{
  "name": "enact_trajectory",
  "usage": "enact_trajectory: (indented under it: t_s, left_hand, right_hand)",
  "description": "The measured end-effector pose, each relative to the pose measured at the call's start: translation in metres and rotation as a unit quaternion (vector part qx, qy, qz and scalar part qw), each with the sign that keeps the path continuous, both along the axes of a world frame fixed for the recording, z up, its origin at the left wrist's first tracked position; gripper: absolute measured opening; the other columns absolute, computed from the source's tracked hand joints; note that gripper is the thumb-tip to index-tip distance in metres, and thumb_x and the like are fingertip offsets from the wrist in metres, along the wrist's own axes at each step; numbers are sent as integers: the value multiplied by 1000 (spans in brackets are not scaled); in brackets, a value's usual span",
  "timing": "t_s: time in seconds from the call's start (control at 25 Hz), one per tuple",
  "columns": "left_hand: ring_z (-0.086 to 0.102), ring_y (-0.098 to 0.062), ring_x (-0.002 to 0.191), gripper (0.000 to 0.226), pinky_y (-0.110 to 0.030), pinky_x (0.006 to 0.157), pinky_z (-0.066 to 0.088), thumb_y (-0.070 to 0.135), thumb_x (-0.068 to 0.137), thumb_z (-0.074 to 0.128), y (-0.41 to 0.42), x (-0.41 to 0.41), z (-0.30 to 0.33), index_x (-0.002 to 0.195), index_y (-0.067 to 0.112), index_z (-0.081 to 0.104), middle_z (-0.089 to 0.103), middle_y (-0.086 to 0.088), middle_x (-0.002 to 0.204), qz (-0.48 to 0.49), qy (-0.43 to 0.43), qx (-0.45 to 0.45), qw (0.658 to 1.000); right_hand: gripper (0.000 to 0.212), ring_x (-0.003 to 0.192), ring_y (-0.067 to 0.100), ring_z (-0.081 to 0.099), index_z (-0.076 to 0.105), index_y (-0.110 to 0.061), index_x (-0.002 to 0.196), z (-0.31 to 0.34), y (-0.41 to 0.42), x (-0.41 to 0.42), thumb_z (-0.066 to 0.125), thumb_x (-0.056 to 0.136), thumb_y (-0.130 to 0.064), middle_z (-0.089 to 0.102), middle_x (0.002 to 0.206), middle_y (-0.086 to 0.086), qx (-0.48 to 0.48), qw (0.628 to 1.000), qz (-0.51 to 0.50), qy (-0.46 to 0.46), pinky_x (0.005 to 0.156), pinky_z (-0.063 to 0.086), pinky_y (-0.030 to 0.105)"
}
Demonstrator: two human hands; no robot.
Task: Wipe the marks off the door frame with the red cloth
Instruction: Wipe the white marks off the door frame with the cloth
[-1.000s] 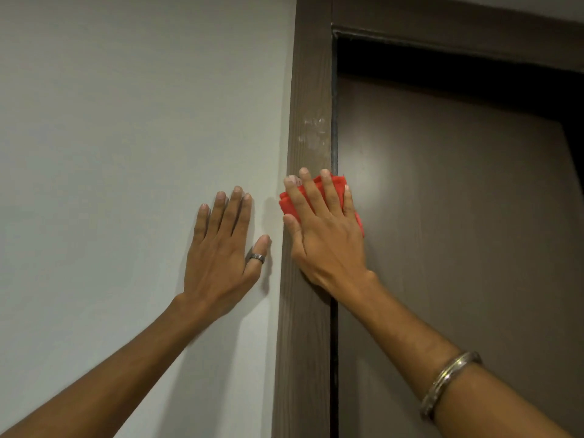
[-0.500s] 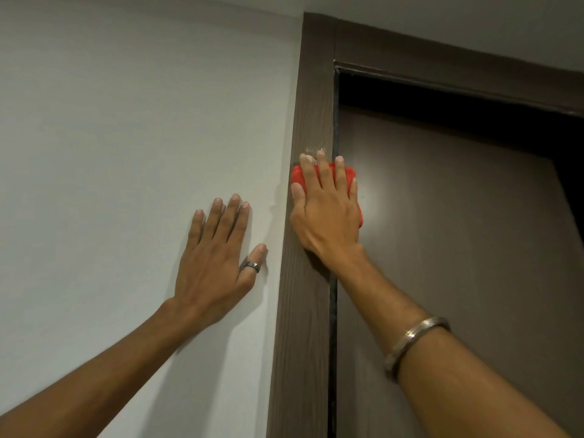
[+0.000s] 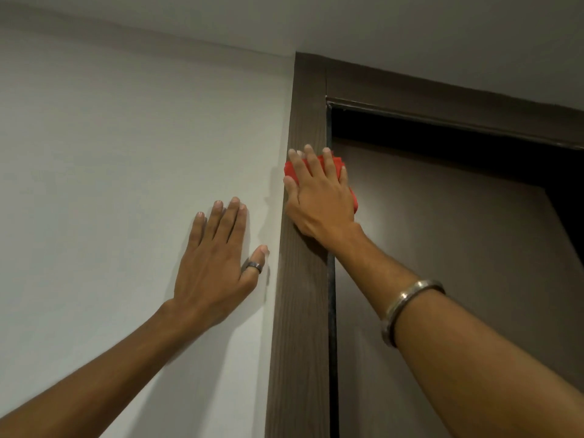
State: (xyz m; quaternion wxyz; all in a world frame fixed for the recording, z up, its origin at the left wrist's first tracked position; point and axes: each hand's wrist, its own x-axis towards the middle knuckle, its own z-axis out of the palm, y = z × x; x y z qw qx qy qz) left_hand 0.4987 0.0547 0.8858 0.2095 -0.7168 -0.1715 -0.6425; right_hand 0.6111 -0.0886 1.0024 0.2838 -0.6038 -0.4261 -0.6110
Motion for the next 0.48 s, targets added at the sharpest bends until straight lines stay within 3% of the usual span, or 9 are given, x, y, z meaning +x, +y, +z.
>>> enact_trajectory:
  t_s: [0.48]
  left_hand:
    - [-25, -13, 157, 84, -39, 130, -14, 68, 92, -3, 9, 5, 27, 162, 25, -17, -22, 5, 172, 19, -12, 16, 1000]
  right_hand:
    - [61, 161, 39, 13, 24, -20, 163, 118, 10, -14, 34, 108, -43, 23, 172, 9, 37, 999, 7, 23, 129, 16, 62]
